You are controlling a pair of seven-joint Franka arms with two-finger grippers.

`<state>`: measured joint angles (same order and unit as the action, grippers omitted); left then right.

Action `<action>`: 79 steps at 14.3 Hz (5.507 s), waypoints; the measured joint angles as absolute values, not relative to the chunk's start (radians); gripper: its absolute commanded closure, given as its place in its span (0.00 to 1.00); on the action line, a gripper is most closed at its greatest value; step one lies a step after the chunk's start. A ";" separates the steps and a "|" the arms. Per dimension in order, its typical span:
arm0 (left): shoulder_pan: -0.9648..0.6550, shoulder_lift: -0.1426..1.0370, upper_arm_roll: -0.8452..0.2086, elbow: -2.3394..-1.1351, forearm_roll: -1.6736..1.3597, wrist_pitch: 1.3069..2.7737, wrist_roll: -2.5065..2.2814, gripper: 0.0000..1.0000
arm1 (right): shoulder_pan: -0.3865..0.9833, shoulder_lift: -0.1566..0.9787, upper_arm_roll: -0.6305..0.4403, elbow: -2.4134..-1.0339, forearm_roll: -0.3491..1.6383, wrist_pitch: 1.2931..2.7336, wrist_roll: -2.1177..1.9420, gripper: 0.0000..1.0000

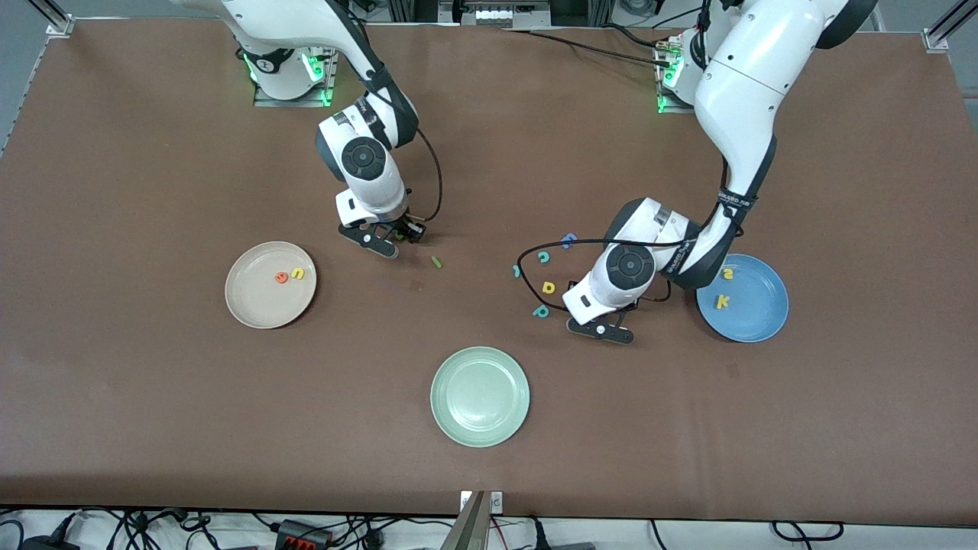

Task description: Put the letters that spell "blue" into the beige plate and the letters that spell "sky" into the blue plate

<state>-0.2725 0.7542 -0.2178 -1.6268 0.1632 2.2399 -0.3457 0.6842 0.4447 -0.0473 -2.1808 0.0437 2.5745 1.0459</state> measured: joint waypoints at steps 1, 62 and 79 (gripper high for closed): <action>-0.275 0.755 -0.218 -1.627 0.163 2.240 -0.348 0.46 | 0.684 0.445 -0.047 -2.182 0.044 2.575 1.046 0.49; 0.186 0.357 -0.342 -1.220 0.204 1.365 -0.216 0.00 | 0.581 0.645 0.063 -1.738 0.027 2.370 -0.117 0.36; 0.011 -0.033 0.054 -1.655 -0.038 1.652 -0.014 0.00 | 0.607 0.702 0.060 -1.709 -0.019 2.329 -0.095 0.68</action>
